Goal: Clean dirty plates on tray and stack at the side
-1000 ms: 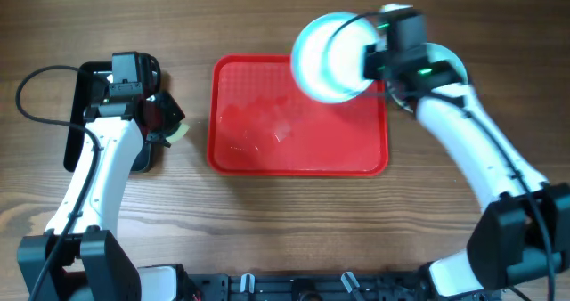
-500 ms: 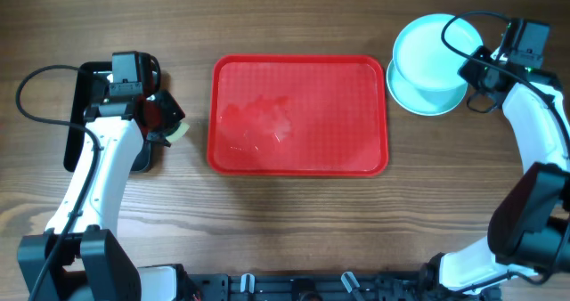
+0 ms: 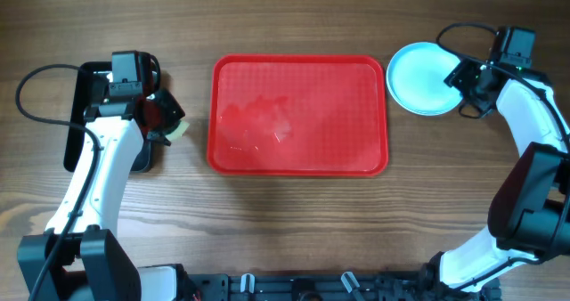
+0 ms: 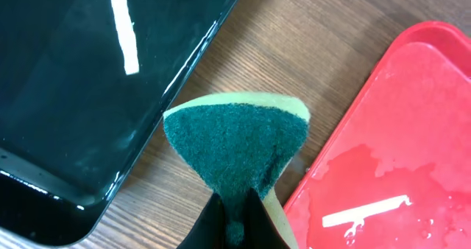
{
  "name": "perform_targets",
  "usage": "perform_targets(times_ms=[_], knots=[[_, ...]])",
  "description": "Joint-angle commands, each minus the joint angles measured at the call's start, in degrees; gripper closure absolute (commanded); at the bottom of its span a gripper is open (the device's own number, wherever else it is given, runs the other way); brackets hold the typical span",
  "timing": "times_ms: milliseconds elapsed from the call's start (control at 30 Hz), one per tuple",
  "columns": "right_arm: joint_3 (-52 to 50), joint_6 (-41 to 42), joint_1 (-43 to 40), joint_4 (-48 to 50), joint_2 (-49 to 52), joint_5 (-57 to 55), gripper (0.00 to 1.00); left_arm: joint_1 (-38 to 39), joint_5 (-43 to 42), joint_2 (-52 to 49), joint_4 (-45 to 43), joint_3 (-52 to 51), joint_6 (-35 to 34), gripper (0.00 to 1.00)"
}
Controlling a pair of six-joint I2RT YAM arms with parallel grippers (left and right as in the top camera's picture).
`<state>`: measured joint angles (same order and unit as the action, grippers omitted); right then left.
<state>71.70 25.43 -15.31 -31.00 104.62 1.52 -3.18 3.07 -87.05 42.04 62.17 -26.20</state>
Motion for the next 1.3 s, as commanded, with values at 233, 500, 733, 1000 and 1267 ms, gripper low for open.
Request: perform_targets(times_ms=[233, 500, 733, 1000, 1267], knots=[[-0.20, -5.81, 9.99, -7.87, -18.08, 2.03, 0.23, -12.20, 0.44, -0.76, -5.95, -0.46, 0.48, 0.96], [-0.20, -4.33, 23.82, -8.04, -21.40, 1.99, 0.19, -18.32, 0.13, -8.31, -15.26, -0.46, 0.46, 0.87], [-0.20, -4.09, 29.92, -7.65, -23.89, -1.90, 0.15, -18.32, 0.15, -14.58, -20.04, -0.46, 0.46, 0.54], [-0.20, -5.40, 30.91, -10.25, -37.70, -1.86, 0.14, -18.32, -6.47, -7.21, -18.29, -0.44, 0.46, 0.32], [-0.20, -5.84, 30.91, -25.40, -56.24, -1.64, 0.13, -18.32, -7.76, -2.97, -17.81, -0.44, 0.46, 0.00]])
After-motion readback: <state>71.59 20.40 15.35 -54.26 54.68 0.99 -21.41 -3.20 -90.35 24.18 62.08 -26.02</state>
